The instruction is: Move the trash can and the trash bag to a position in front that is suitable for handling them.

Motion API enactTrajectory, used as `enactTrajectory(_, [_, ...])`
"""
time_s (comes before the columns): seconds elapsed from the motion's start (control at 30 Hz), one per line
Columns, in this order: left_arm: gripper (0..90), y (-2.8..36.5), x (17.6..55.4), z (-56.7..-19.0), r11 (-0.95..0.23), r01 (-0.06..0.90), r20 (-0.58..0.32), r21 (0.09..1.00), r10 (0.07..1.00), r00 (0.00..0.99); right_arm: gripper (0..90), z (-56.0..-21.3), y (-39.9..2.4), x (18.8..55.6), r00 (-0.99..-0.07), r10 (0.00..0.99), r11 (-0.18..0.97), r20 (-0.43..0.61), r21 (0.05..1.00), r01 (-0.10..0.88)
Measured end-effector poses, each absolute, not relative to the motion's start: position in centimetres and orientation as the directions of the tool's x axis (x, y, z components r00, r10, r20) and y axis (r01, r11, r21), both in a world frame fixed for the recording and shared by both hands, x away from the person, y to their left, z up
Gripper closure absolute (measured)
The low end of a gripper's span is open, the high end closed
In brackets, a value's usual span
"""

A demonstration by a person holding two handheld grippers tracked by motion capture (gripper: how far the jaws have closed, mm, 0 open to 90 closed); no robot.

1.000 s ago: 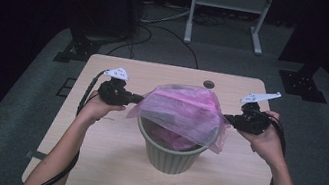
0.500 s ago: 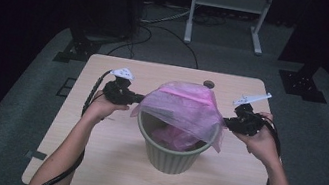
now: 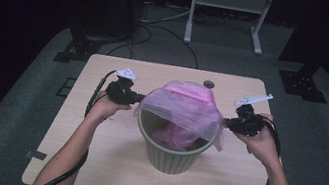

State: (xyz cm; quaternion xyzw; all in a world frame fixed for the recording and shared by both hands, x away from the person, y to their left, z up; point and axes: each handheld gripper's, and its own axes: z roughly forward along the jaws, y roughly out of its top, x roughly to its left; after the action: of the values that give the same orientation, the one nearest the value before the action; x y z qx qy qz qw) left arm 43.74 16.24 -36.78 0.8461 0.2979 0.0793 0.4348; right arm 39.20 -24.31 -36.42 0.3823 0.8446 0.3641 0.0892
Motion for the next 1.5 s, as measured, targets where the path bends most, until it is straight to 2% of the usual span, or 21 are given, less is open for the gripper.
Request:
enactTrajectory(0.5, [89.9,16.4,43.4,-37.1,-0.441,0.435,-0.129,0.785,0.571,0.811,90.0,-36.6,-24.5,39.1,-0.688,0.717,0.444,0.113,0.686,0.576])
enactTrajectory(0.57, [82.6,17.0,43.3,-36.9,-0.411,0.430,-0.149,0.804,0.560,0.815,88.4,-36.4,-24.8,38.9,-0.691,0.709,0.425,0.138,0.698,0.576])
enactTrajectory(0.6, [78.0,17.4,43.2,-36.8,-0.392,0.424,-0.165,0.816,0.546,0.821,83.5,-36.3,-25.1,38.8,-0.693,0.705,0.413,0.150,0.707,0.574])
enactTrajectory(0.77, [65.5,19.1,41.9,-35.9,-0.389,0.375,-0.138,0.841,0.517,0.845,74.3,-35.4,-26.8,37.7,-0.704,0.687,0.362,0.181,0.754,0.547])
enactTrajectory(1.0, [56.3,21.1,40.1,-33.9,-0.396,0.300,-0.088,0.868,0.472,0.877,64.1,-33.4,-28.4,35.4,-0.739,0.654,0.340,0.161,0.810,0.478])
enactTrajectory(1.3, [47.2,22.0,38.1,-33.2,-0.422,0.253,-0.075,0.871,0.394,0.916,57.1,-32.2,-28.7,32.6,-0.805,0.577,0.344,0.138,0.853,0.392])
enactTrajectory(1.5, [41.9,21.9,37.3,-33.2,-0.440,0.224,-0.064,0.870,0.350,0.935,52.1,-32.3,-27.8,30.9,-0.851,0.515,0.396,0.102,0.852,0.342])
